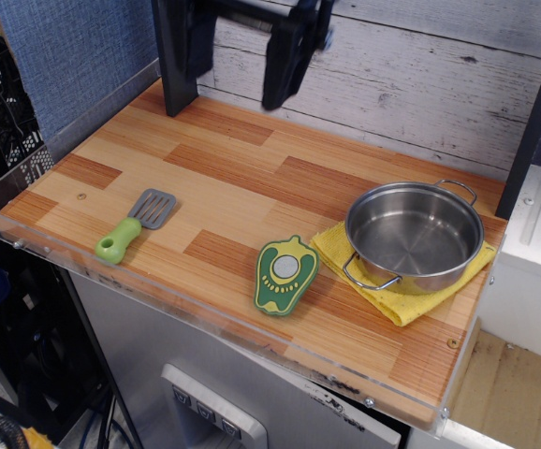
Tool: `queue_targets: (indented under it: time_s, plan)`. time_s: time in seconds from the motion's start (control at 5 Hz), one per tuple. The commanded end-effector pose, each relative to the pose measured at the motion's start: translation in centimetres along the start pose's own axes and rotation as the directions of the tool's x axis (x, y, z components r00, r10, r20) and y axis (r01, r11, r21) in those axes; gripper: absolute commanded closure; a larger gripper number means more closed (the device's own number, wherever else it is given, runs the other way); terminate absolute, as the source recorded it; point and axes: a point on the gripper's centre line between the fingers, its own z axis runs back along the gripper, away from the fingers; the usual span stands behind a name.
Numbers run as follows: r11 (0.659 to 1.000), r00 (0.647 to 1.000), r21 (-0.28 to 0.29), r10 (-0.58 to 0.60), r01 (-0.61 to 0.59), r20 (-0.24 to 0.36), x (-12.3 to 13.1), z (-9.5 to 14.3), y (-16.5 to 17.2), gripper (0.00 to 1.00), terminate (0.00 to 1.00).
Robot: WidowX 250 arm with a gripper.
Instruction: Move the pot put on the yellow cloth
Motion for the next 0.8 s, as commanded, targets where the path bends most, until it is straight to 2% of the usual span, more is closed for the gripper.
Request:
queue_targets:
  time_s: [0.0, 0.4, 0.6]
  plan:
    - [1.000, 0.996, 0.002, 0.001, -0.001, 0.086, 0.19, 0.32, 1.26, 0.00, 0.00]
    - [0.999, 0.995, -0.040, 0.011, -0.007, 0.101, 0.25, 0.28, 1.20, 0.00, 0.00]
    - [0.997, 0.994, -0.042, 0.071, -0.068, 0.081, -0.42, 0.15, 1.65, 0.00, 0.00]
